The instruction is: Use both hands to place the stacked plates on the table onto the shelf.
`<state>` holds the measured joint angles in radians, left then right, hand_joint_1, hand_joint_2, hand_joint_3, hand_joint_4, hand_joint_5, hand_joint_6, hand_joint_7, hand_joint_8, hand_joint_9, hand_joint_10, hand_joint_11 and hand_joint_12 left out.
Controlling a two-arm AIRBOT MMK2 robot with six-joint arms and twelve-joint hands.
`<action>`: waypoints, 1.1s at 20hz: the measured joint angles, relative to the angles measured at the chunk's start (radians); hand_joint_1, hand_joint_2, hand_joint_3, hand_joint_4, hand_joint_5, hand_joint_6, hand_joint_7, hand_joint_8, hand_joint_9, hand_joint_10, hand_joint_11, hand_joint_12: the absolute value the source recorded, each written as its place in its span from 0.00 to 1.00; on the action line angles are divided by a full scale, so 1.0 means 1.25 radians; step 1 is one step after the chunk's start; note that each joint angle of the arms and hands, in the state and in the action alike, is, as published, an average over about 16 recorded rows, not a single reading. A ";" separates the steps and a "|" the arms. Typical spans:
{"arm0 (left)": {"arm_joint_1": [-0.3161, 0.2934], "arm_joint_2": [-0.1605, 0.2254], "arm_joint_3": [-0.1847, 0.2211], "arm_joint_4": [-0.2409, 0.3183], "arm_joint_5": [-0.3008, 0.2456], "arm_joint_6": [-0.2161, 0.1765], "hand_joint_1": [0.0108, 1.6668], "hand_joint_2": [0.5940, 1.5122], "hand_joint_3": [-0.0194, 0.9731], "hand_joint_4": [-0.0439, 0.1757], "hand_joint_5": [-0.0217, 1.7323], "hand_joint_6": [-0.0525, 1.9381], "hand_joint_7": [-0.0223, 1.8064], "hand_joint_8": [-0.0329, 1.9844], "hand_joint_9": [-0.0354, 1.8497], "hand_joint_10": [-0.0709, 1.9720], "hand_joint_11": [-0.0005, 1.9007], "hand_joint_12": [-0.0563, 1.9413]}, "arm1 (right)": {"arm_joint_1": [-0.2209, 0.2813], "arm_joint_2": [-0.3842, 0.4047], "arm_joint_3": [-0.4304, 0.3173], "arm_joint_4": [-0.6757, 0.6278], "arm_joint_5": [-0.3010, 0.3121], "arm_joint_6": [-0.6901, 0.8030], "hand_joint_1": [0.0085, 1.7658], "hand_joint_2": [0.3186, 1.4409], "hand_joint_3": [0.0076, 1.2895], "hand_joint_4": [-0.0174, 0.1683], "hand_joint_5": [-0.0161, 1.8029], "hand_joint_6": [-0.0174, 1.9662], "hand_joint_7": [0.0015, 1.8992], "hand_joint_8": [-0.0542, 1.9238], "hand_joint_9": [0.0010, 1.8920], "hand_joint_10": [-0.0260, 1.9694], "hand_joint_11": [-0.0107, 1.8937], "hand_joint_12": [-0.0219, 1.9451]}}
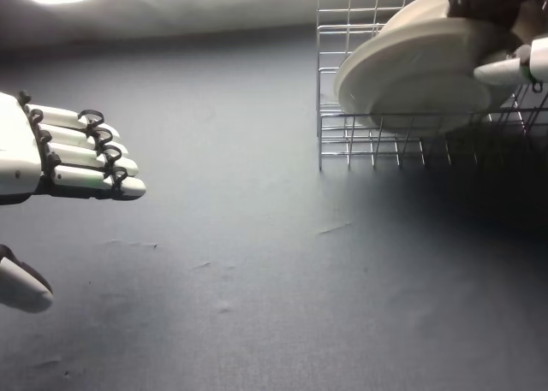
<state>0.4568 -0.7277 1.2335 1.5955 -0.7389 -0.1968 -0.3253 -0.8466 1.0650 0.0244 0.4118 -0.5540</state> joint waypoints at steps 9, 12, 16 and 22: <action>0.006 -0.005 0.011 -0.008 -0.002 -0.003 0.01 0.46 0.03 0.22 0.07 0.03 0.07 0.02 0.08 0.04 0.02 0.15 | 0.038 -0.004 -0.005 -0.032 0.013 -0.001 0.71 0.65 0.01 0.08 0.44 0.07 0.46 0.05 0.44 0.08 0.20 0.65; 0.006 -0.005 0.011 -0.009 -0.003 -0.003 0.01 0.46 0.03 0.22 0.06 0.03 0.07 0.02 0.08 0.04 0.01 0.15 | 0.049 -0.004 -0.016 -0.081 0.025 0.000 0.71 0.64 0.01 0.08 0.43 0.05 0.45 0.03 0.44 0.06 0.18 0.65; 0.006 -0.005 0.012 -0.010 -0.003 -0.004 0.01 0.46 0.03 0.22 0.06 0.03 0.07 0.02 0.07 0.04 0.01 0.15 | 0.060 -0.002 -0.035 -0.178 0.054 0.000 0.70 0.63 0.01 0.08 0.42 0.04 0.44 0.03 0.43 0.06 0.16 0.66; 0.007 -0.005 0.013 -0.011 -0.004 -0.004 0.01 0.47 0.03 0.22 0.06 0.03 0.06 0.02 0.07 0.04 0.01 0.15 | 0.062 0.000 -0.059 -0.295 0.090 0.001 0.69 0.62 0.01 0.08 0.42 0.04 0.42 0.03 0.42 0.05 0.15 0.67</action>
<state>0.4650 -0.7338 1.2498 1.5824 -0.7433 -0.2024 -0.2477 -0.8462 0.9918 -0.3440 0.5246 -0.5526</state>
